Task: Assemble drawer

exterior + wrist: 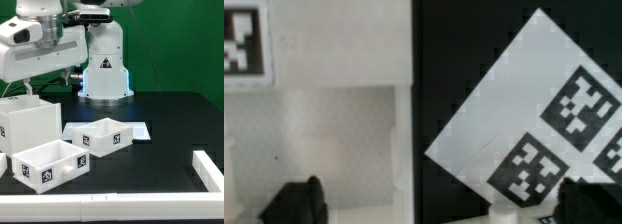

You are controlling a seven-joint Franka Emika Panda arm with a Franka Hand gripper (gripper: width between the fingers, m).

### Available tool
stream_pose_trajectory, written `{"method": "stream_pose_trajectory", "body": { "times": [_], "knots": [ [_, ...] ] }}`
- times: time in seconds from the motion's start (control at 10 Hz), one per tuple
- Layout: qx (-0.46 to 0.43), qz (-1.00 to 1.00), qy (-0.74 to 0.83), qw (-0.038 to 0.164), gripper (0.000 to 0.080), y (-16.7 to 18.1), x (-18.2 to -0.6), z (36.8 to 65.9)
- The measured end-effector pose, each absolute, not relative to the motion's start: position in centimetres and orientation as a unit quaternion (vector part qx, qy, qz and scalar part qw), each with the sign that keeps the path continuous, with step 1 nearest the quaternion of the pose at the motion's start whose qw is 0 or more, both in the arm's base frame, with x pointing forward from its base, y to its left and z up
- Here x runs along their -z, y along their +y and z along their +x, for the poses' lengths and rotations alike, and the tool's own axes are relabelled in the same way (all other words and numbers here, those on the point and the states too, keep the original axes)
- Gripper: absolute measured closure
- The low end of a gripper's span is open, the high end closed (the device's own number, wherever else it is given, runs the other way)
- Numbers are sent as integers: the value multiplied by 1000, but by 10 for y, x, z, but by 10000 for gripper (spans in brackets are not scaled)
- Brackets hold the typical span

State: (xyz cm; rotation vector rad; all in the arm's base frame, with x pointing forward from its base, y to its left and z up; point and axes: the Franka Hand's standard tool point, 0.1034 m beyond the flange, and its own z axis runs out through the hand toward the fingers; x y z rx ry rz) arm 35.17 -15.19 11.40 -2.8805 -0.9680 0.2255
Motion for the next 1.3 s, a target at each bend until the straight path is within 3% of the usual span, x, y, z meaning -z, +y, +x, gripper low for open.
{"method": "stream_pose_trajectory", "body": {
  "times": [0.1,0.5,0.9,1.3],
  "knots": [
    [-53,-950,-301,58,151,-156,-114,352],
    [-59,-950,-302,55,151,-154,-112,352],
    [72,-941,-328,39,151,-160,-105,377],
    [85,-945,-314,32,151,-149,-111,370]
  ]
}}
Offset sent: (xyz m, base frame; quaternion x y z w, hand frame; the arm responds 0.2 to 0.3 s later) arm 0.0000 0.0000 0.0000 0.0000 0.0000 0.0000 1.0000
